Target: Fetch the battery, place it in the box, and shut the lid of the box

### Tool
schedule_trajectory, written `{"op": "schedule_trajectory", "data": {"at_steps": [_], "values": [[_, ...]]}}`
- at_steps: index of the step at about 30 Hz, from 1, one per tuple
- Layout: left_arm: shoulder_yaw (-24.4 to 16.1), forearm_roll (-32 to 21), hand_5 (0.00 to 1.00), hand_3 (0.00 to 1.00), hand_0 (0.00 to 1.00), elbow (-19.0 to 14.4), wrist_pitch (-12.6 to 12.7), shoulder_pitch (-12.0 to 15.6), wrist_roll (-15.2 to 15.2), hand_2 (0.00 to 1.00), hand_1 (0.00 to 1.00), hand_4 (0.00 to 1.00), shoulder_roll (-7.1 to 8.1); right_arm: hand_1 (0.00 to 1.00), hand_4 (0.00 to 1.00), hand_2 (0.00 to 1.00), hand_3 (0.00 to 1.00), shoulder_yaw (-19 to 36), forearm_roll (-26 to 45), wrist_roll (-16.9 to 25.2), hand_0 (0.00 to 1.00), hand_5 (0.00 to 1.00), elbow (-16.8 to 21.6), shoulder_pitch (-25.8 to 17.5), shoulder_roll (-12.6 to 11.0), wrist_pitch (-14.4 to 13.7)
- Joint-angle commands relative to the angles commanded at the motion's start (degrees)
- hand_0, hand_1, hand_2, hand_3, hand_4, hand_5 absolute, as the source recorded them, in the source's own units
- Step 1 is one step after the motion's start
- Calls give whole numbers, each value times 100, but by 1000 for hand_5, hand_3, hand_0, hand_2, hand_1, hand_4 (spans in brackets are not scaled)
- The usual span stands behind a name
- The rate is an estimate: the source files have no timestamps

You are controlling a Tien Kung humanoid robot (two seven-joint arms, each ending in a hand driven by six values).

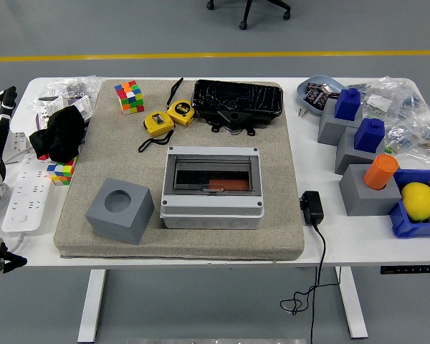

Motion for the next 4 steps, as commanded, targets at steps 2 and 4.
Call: {"op": "schedule_trajectory", "data": {"at_steps": [2, 4], "values": [[0, 7, 995, 876, 993, 3, 3, 2, 6, 920, 930, 998, -4, 769, 998, 765, 794, -4, 1, -1, 882, 998, 0, 1, 0, 0], [1, 9, 995, 876, 993, 6, 5, 2, 13, 920, 930, 998, -9, 769, 998, 765, 794, -5, 1, -3, 882, 998, 1, 3, 0, -4]]}}
